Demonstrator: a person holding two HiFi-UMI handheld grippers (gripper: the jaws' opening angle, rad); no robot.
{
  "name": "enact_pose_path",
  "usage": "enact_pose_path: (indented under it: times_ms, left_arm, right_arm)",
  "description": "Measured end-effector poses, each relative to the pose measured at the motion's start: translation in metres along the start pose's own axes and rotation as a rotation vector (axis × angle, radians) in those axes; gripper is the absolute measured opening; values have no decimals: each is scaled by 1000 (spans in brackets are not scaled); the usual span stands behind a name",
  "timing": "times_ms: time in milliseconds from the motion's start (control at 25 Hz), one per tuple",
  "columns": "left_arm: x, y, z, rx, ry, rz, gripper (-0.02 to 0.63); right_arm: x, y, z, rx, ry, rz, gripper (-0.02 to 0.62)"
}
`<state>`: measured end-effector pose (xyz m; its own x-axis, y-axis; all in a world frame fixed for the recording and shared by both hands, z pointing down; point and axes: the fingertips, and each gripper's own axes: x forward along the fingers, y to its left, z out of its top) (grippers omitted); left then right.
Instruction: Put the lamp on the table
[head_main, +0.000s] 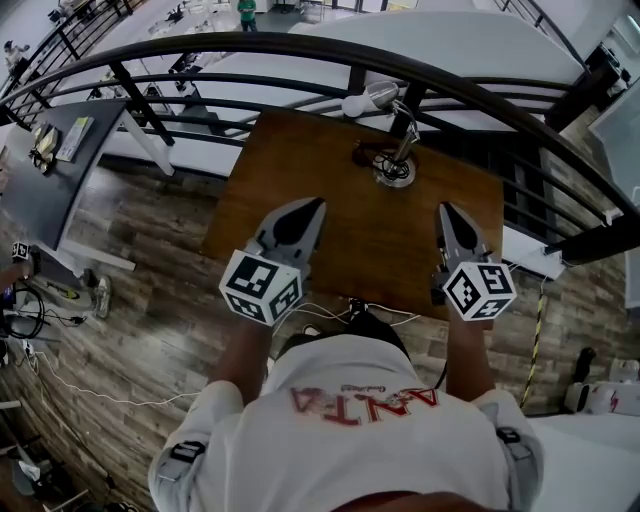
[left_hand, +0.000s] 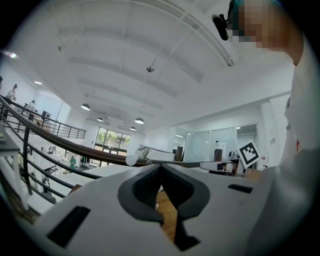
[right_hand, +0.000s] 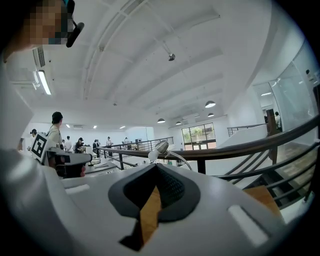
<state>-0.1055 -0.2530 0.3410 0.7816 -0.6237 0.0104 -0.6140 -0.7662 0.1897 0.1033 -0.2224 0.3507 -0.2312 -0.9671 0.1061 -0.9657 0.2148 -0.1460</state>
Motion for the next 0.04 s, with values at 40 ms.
enact_pose_path:
  times_ms: [40]
  left_arm:
    - [-1, 0, 1, 3, -3, 1, 9]
  right_arm:
    - [1, 1, 0, 0, 1, 6, 2]
